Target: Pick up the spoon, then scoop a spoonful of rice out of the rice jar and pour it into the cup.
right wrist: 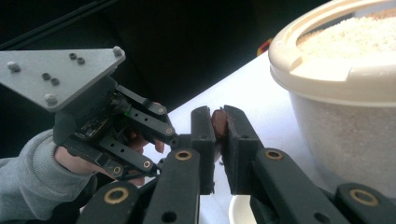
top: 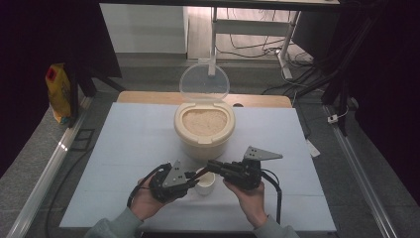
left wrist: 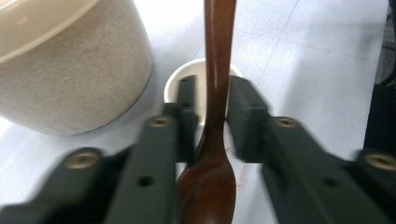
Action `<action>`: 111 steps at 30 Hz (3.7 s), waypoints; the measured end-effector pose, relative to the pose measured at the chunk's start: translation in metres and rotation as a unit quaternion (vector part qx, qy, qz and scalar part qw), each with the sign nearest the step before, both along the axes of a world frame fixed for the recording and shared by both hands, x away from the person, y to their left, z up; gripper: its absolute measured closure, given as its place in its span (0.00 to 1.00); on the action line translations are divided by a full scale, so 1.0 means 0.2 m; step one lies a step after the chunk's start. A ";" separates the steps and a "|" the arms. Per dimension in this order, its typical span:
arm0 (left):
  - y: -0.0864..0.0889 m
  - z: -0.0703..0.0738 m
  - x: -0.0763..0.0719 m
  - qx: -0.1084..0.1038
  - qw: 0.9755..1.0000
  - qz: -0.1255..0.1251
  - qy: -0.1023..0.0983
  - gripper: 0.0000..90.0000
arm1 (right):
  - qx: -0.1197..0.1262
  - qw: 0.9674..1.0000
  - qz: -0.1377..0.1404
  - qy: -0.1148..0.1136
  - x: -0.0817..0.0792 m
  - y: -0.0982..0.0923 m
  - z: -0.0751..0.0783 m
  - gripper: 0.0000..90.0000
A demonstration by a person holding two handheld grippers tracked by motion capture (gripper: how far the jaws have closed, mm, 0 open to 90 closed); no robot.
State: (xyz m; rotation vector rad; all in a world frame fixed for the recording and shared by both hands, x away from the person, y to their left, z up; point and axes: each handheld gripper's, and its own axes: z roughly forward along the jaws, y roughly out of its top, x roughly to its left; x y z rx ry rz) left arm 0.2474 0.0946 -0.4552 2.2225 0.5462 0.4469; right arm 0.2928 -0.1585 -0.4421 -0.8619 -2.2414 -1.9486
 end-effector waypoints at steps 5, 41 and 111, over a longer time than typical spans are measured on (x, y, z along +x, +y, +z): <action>0.09 0.00 0.00 -0.039 0.999 0.023 0.022 0.50 | 0.008 1.000 -0.002 -0.011 0.00 -0.03 0.01 0.92; 0.64 -0.26 -0.04 -0.085 0.980 0.157 0.083 0.31 | 0.060 0.995 -0.033 -0.067 -0.01 -0.22 0.19 0.92; 0.66 -0.27 -0.06 -0.068 0.981 0.159 0.094 0.26 | 0.106 0.976 -0.163 -0.097 0.28 -0.44 0.46 0.92</action>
